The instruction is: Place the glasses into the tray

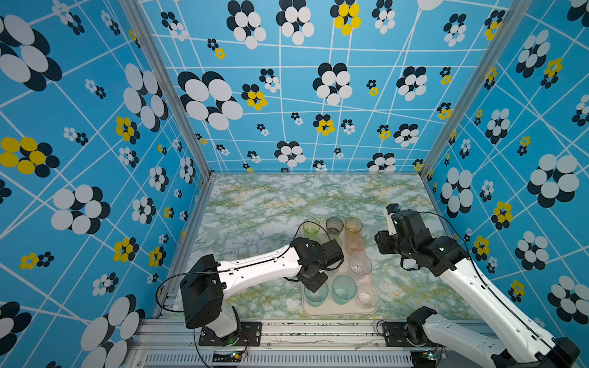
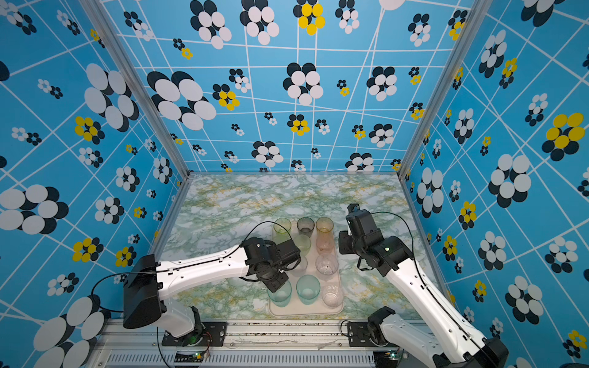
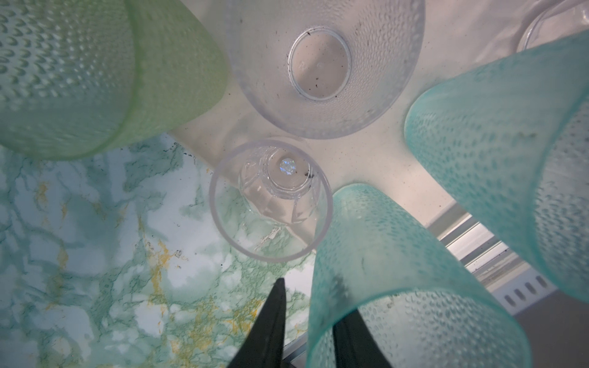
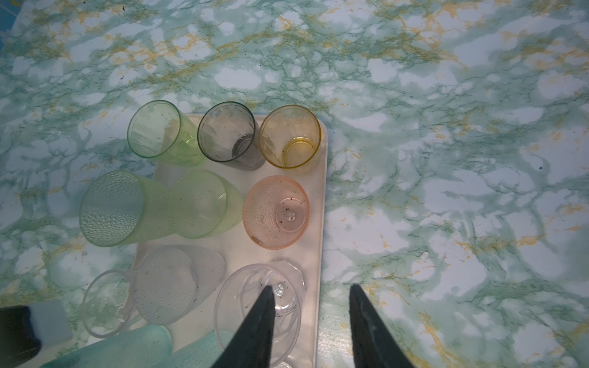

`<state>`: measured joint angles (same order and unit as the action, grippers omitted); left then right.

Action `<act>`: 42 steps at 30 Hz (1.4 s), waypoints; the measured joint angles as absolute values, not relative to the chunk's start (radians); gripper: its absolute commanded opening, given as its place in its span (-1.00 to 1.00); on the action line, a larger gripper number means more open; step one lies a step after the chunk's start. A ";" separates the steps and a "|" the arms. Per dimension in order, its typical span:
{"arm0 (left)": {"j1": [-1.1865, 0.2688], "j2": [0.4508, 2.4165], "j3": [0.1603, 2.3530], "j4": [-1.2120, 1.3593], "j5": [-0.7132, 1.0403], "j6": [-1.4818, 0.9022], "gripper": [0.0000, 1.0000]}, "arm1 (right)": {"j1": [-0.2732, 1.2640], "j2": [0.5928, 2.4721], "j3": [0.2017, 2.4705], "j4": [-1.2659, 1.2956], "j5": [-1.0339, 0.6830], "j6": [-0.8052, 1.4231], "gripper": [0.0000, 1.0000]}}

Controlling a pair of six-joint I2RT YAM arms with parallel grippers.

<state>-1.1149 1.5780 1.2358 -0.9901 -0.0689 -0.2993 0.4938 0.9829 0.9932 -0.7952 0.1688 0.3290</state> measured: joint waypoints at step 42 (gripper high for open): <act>-0.330 0.820 0.628 -0.207 -0.323 -0.128 0.98 | 0.407 0.983 0.937 -0.703 0.196 0.325 0.43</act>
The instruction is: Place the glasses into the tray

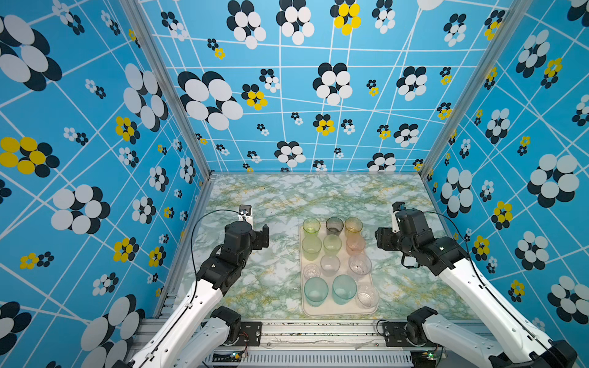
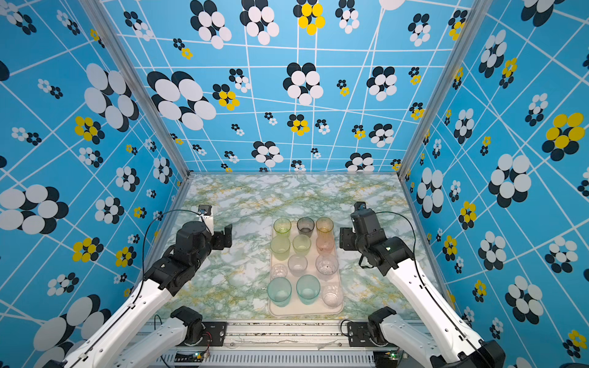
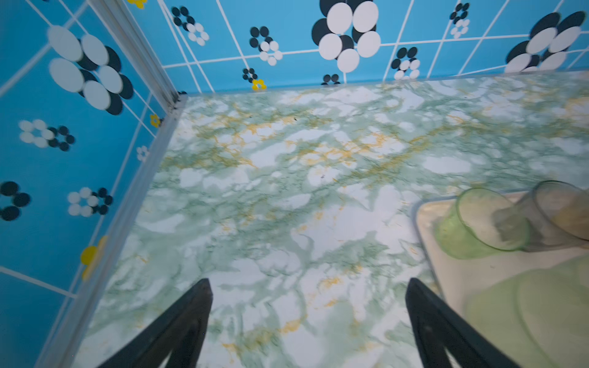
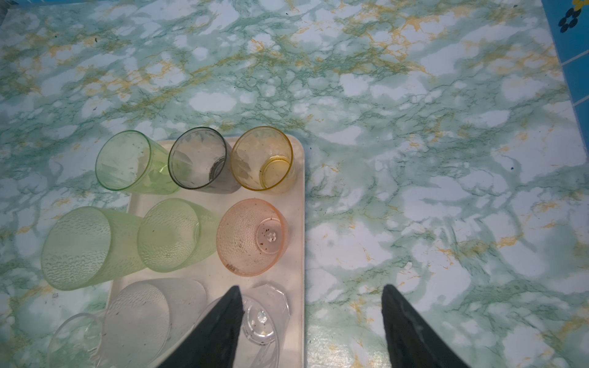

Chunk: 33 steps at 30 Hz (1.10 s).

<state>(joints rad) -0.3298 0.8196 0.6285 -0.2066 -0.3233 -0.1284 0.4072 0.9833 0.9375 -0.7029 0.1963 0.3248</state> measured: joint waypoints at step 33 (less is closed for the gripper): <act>-0.109 1.538 0.305 1.016 -0.147 0.048 0.98 | 0.148 1.016 0.672 -0.216 0.337 0.235 0.48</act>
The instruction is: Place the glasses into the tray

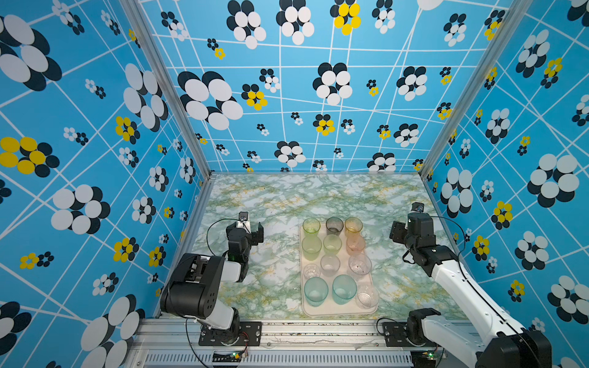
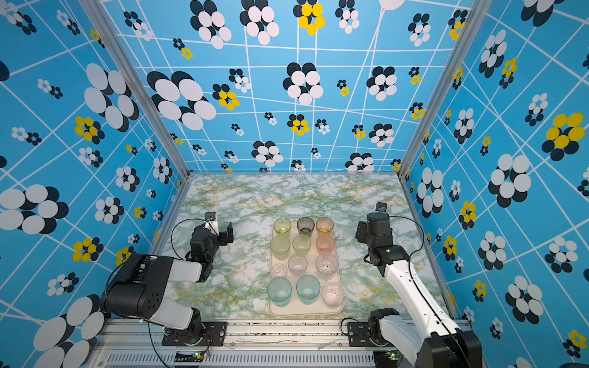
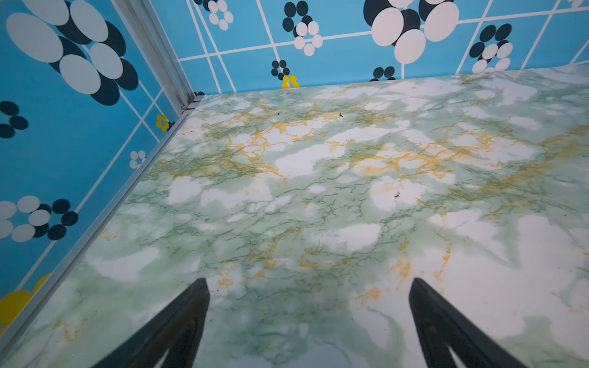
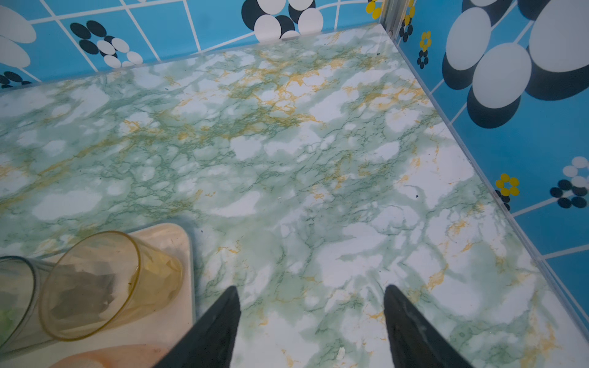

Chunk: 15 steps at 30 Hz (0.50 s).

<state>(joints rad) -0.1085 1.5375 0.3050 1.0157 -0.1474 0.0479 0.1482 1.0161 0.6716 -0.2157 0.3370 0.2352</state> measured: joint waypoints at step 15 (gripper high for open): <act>-0.109 1.539 0.305 1.046 -0.126 0.050 0.98 | 0.148 1.010 0.345 0.283 0.464 0.161 0.63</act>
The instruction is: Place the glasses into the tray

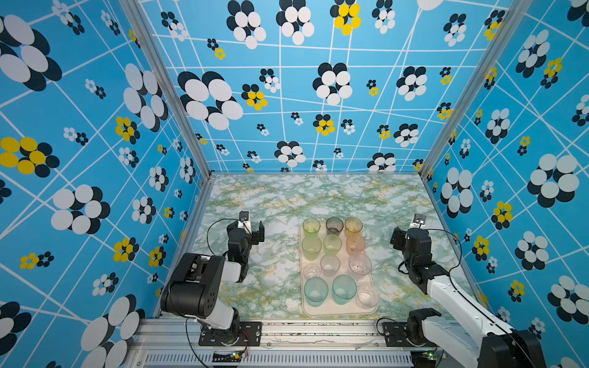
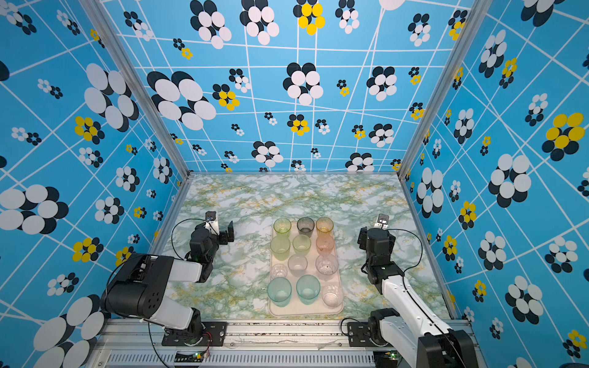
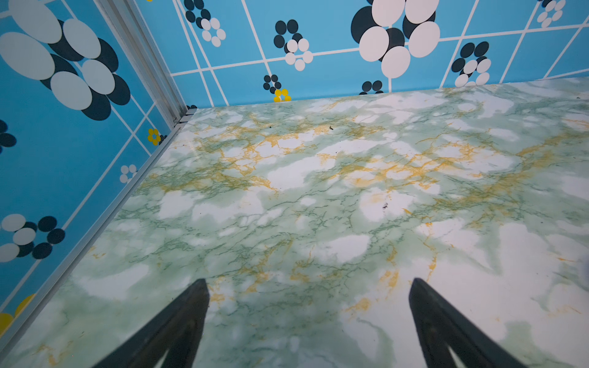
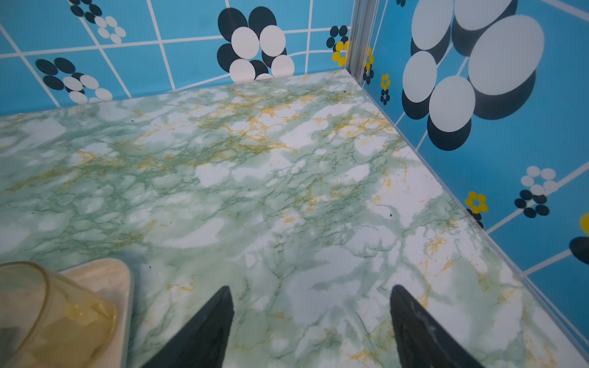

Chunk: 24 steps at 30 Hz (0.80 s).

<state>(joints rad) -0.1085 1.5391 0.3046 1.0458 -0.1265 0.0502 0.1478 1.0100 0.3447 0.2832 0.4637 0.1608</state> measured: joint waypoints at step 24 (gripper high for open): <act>-0.108 1.539 0.305 1.047 -0.126 0.050 0.98 | 0.061 1.539 0.359 0.900 0.292 0.008 0.83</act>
<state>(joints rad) -0.1078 1.5391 0.3046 1.0473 -0.1257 0.0502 0.0608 1.5391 0.3588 0.8997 0.2916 0.0082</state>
